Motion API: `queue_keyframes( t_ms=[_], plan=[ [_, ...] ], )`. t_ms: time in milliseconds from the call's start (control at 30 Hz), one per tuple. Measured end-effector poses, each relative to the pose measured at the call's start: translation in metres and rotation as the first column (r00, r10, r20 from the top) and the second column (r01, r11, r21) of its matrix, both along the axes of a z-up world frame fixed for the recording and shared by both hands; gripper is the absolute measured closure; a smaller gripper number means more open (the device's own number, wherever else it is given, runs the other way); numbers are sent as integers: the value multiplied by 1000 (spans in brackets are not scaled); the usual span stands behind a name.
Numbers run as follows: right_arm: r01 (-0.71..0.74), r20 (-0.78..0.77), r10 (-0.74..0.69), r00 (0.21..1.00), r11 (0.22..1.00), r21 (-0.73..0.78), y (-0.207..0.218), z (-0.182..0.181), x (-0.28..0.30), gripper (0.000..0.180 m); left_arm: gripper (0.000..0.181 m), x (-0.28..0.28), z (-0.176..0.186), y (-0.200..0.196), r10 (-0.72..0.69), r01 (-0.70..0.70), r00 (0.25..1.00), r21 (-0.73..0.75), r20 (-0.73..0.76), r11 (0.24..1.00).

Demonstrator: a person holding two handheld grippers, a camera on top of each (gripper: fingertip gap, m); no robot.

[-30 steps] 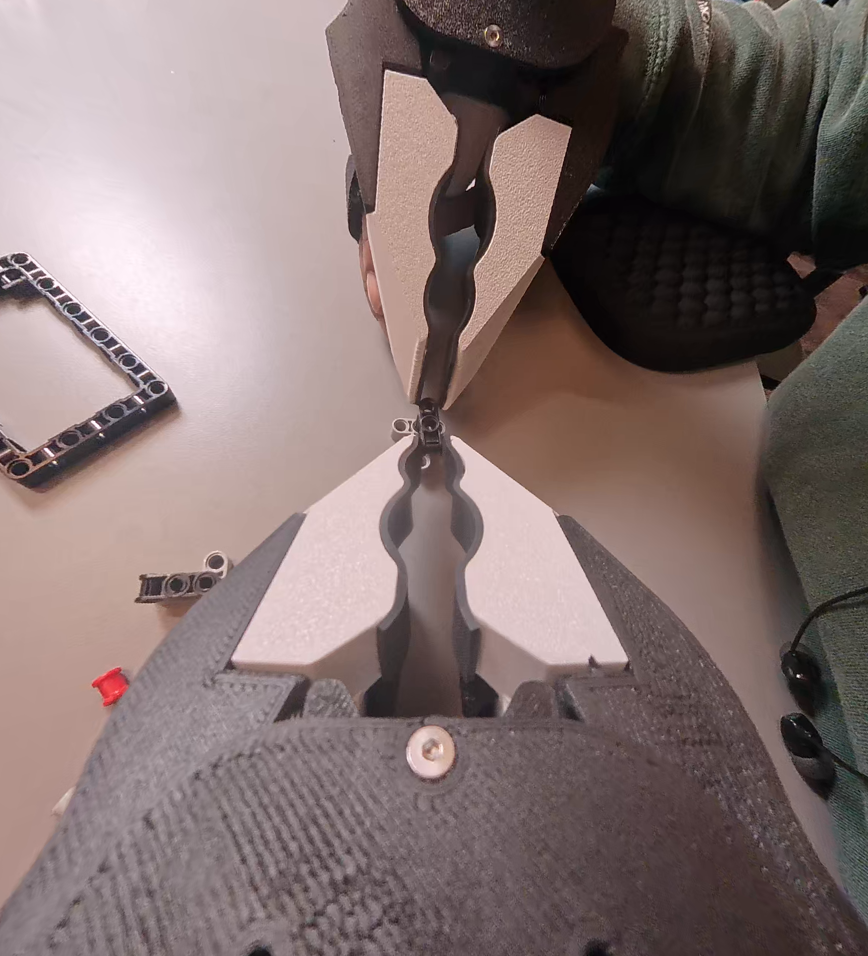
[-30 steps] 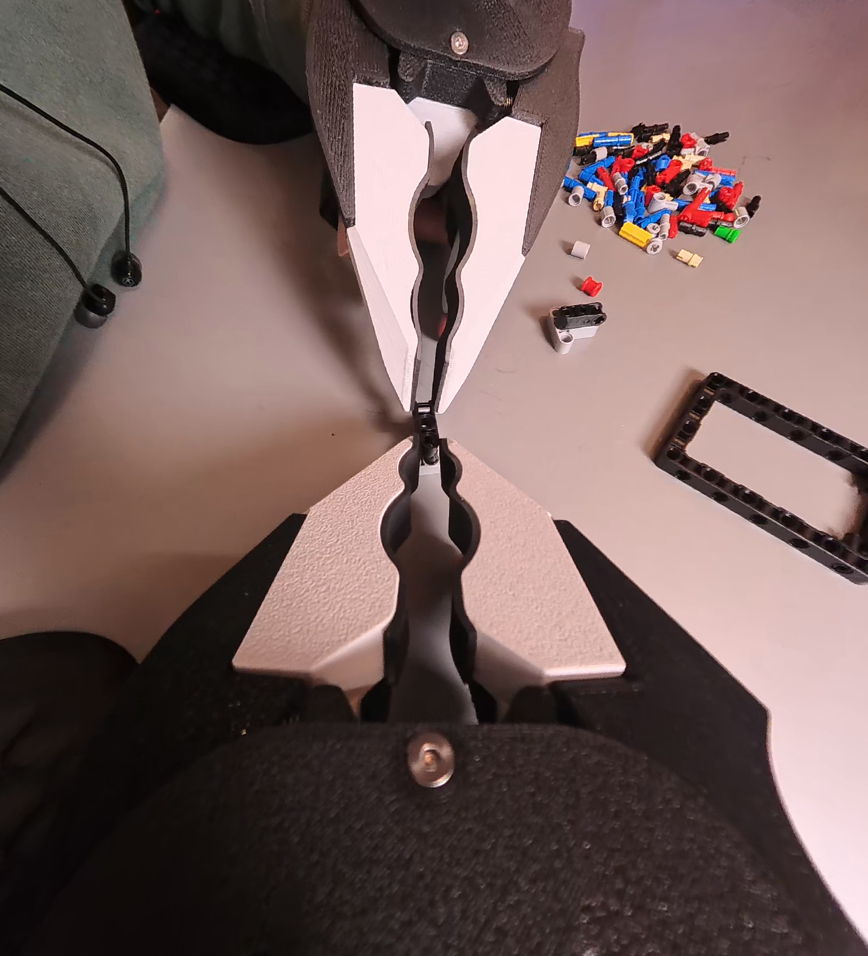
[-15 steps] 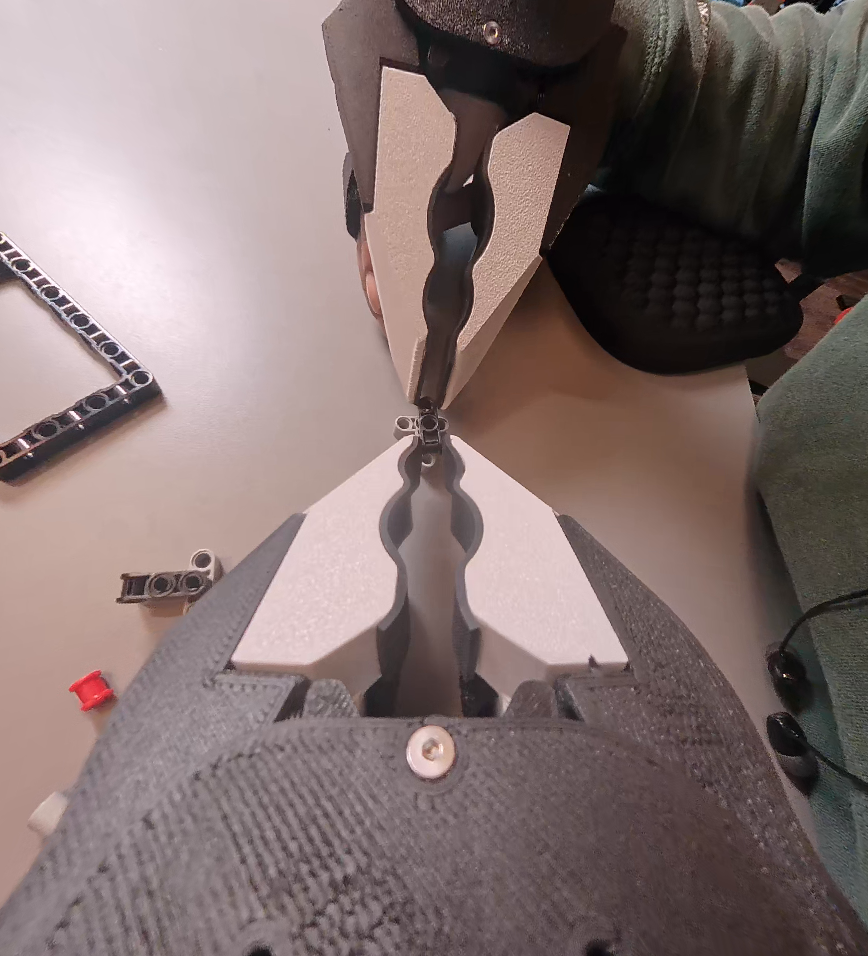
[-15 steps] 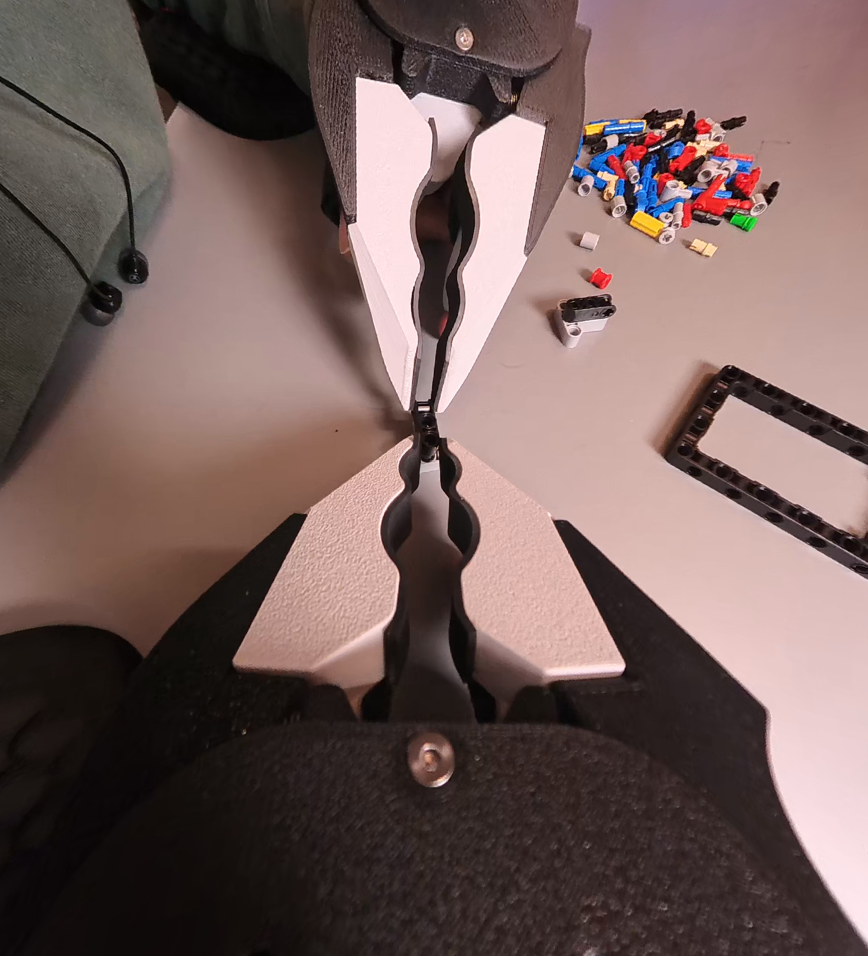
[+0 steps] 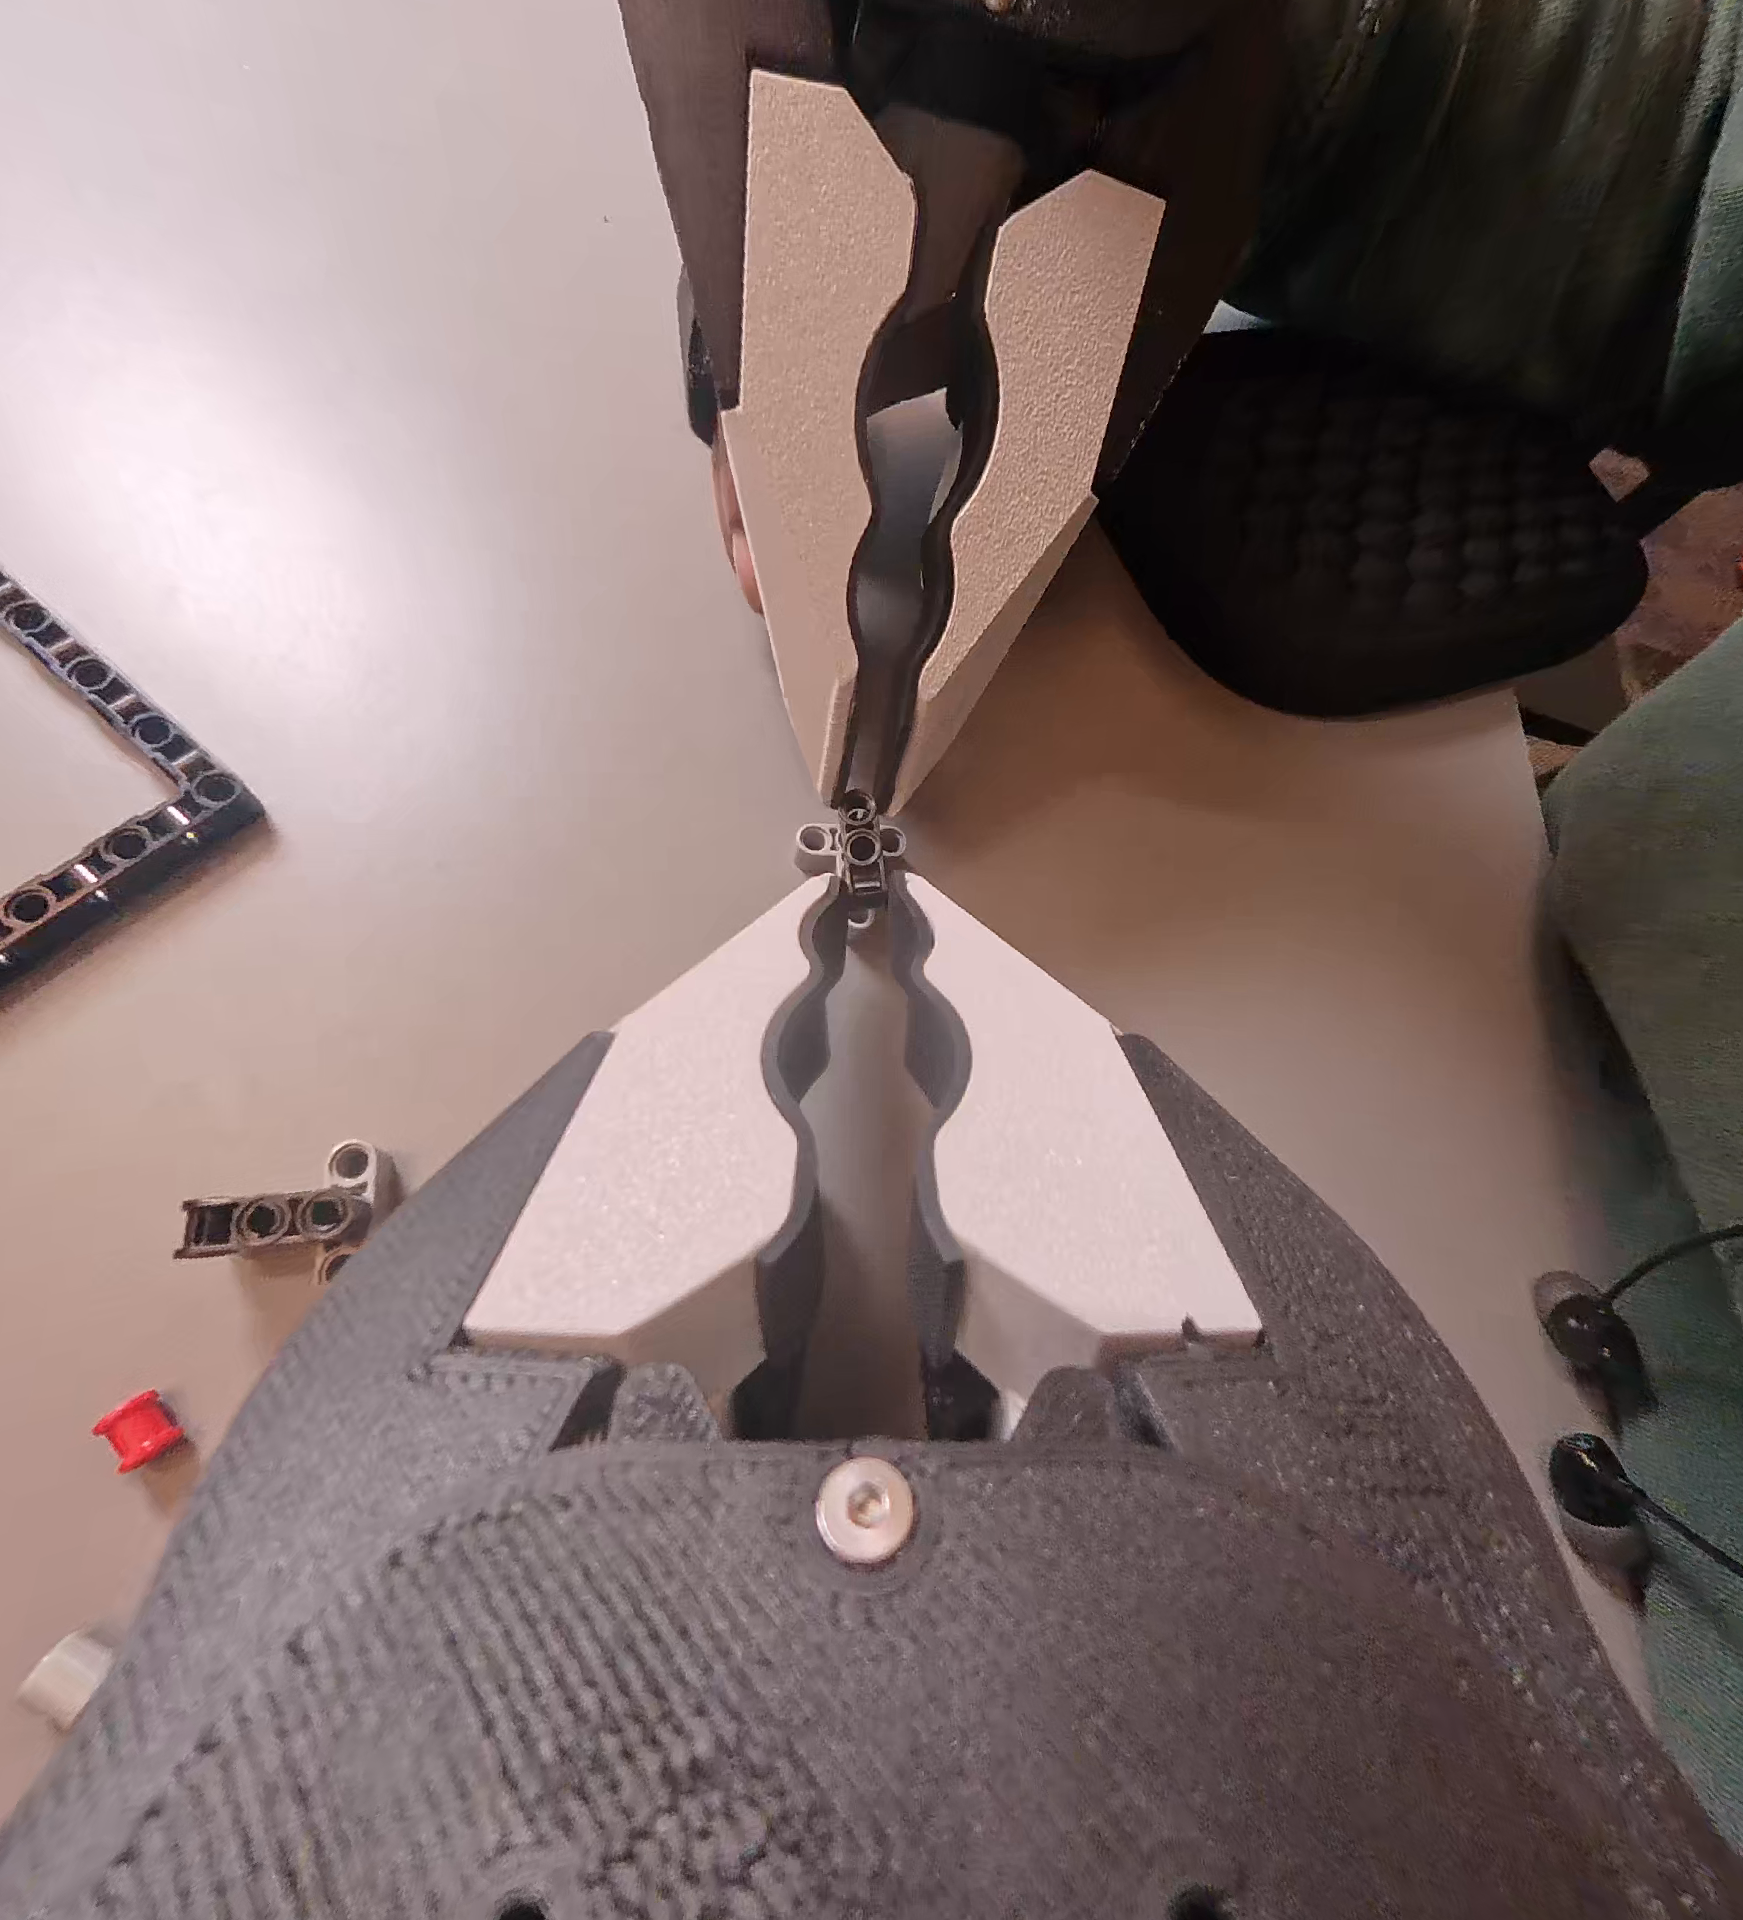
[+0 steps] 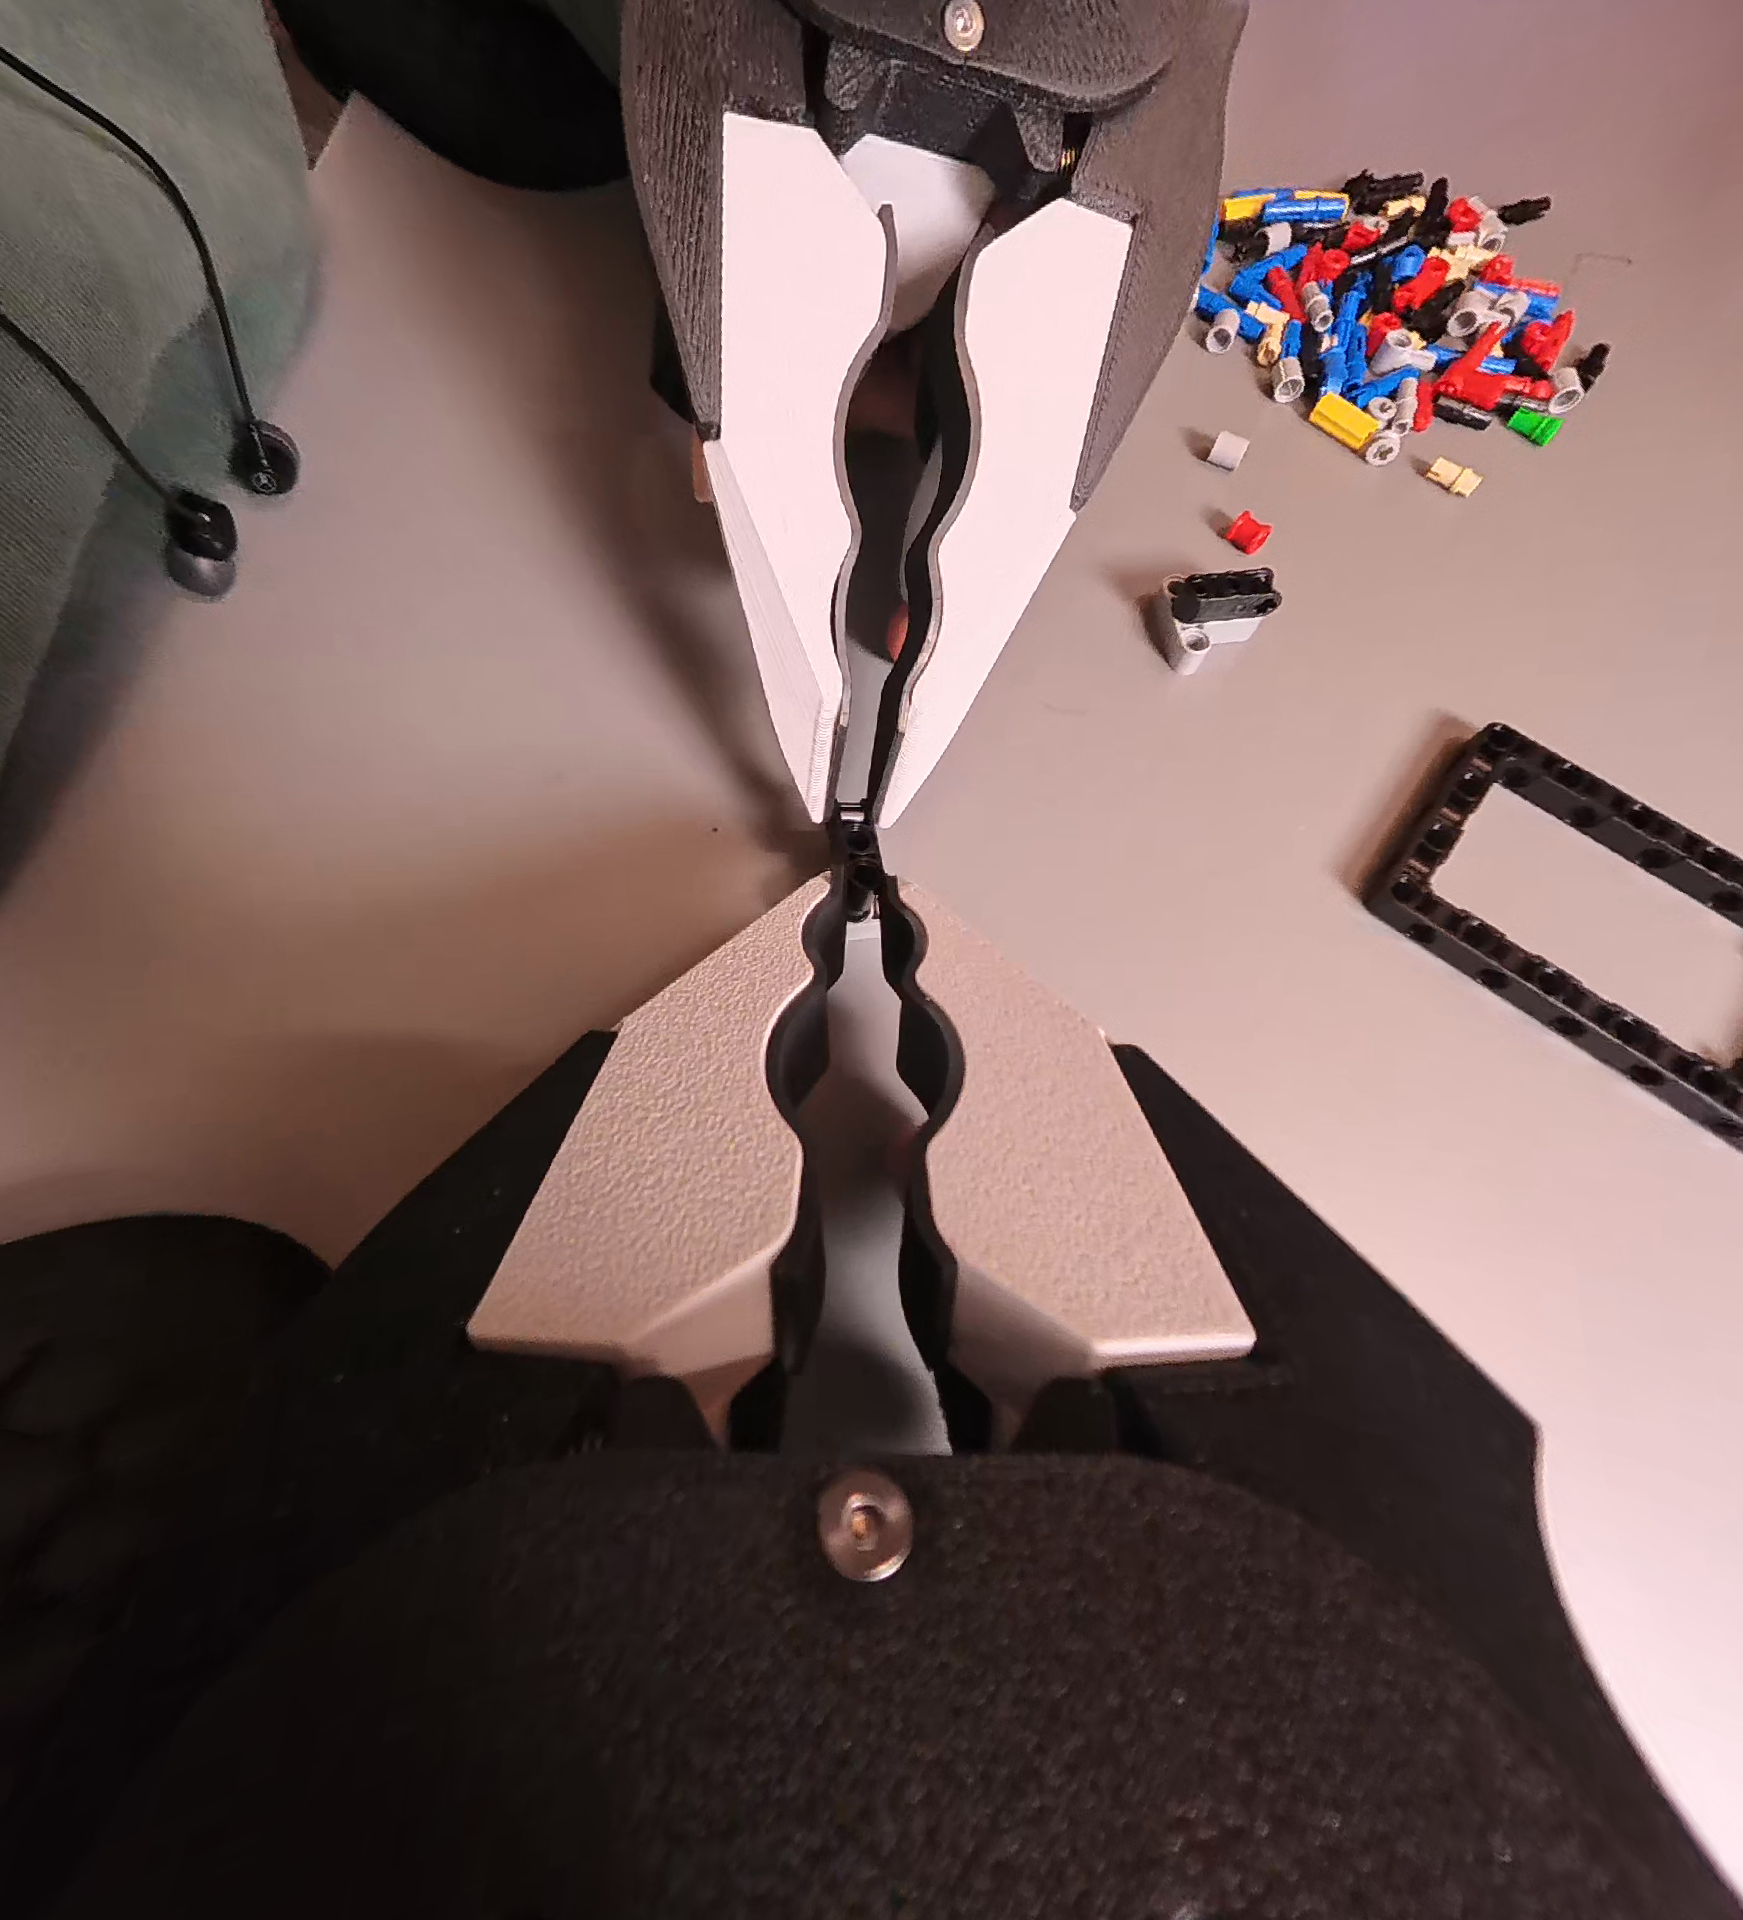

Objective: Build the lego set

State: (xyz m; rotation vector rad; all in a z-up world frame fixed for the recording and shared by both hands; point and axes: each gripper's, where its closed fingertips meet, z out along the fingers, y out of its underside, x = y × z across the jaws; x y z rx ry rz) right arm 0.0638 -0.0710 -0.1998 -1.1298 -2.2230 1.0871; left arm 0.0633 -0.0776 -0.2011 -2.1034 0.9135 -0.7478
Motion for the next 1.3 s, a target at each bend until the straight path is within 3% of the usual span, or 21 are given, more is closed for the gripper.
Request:
queue_keyframes(
  t_ms=[267, 400, 533, 733, 900, 1033, 1300],
  plan=[
    [95, -28, -93, 995, 993, 76, -2, -3, 9, 177, 174, 5, 0, -2, -27, 28, 998, 18, -65, 999],
    [97, 11, -102, 995, 971, 220, -5, -15, 15, 180, 174, 7, -8, -4, -59, 63, 988, 30, -142, 998],
    [119, -12, -118, 993, 987, 106, -11, -6, 17, 180, 174, 5, -8, -2, -54, 56, 991, 8, -119, 998],
    [167, -61, -164, 985, 985, 46, 0, 17, 14, 160, 174, 9, -7, -2, -87, 90, 987, 18, -138, 996],
    [133, -23, -132, 991, 985, 109, -8, 9, 11, 162, 174, 12, -5, -3, -126, 133, 978, 29, -168, 991],
    [159, -37, -156, 987, 980, 116, -4, 7, 9, 174, 174, 13, -1, -1, -124, 135, 977, 52, -174, 990],
    [194, -40, -192, 981, 980, 46, 2, 10, 11, 174, 174, 11, 13, 5, -81, 84, 995, 64, -59, 994]
  ],
)
